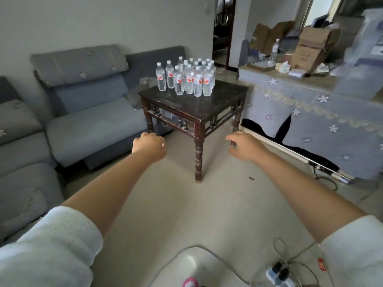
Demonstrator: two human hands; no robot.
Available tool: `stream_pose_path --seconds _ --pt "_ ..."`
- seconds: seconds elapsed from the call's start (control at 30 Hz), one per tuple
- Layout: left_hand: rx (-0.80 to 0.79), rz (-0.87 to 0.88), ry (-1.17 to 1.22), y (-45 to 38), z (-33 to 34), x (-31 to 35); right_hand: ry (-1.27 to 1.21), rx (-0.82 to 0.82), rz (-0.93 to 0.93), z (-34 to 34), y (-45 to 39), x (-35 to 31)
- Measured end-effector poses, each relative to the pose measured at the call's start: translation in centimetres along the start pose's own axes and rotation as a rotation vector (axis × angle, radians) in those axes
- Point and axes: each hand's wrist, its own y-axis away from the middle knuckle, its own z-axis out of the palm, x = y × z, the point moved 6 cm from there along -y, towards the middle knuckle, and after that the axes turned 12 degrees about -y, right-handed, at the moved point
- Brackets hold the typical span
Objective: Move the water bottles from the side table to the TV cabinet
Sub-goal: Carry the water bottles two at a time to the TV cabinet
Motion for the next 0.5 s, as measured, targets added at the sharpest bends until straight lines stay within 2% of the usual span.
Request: stream_pose_path --seconds 0.5 --pt "0.007 -0.106 0.062 -26.0 -0.4 -10.2 0.087 -0.073 -0.077 0.2 -29.4 -2.8"
